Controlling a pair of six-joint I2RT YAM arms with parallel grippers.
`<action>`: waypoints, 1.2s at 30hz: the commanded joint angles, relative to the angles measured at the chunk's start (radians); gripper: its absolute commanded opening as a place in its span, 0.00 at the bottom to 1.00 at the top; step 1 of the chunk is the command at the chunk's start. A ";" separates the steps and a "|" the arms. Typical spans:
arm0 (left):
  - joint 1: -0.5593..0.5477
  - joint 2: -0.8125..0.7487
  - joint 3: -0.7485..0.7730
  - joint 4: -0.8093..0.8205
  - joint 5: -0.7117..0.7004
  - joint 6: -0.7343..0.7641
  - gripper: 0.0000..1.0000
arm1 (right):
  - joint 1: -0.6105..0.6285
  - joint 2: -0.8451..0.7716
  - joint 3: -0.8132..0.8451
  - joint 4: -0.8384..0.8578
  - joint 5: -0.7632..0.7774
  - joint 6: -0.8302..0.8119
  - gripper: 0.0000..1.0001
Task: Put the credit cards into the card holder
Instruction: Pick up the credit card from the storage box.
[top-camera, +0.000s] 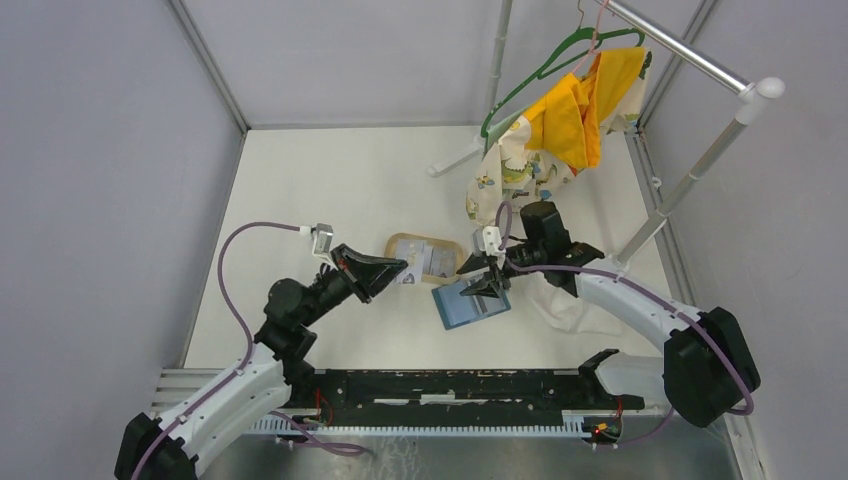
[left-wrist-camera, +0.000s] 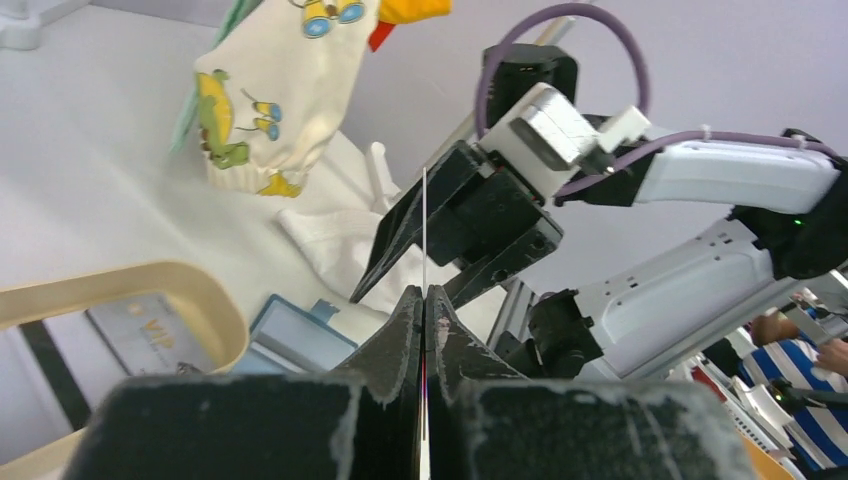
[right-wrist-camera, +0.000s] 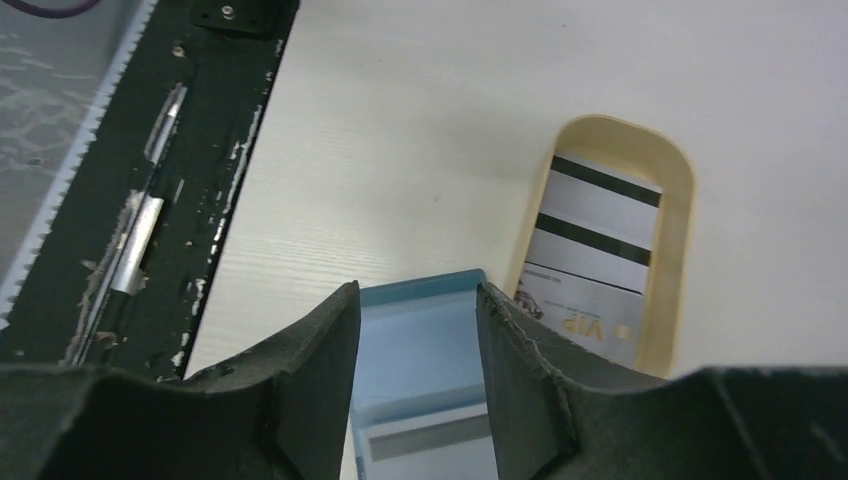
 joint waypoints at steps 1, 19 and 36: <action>-0.065 0.006 -0.029 0.191 -0.075 -0.027 0.02 | -0.001 -0.021 -0.070 0.305 -0.162 0.280 0.54; -0.331 0.304 0.034 0.420 -0.248 0.064 0.02 | 0.078 -0.016 -0.319 1.208 -0.041 1.183 0.58; -0.342 0.236 0.209 -0.087 -0.164 0.212 0.46 | 0.081 0.058 -0.199 0.911 -0.183 1.004 0.00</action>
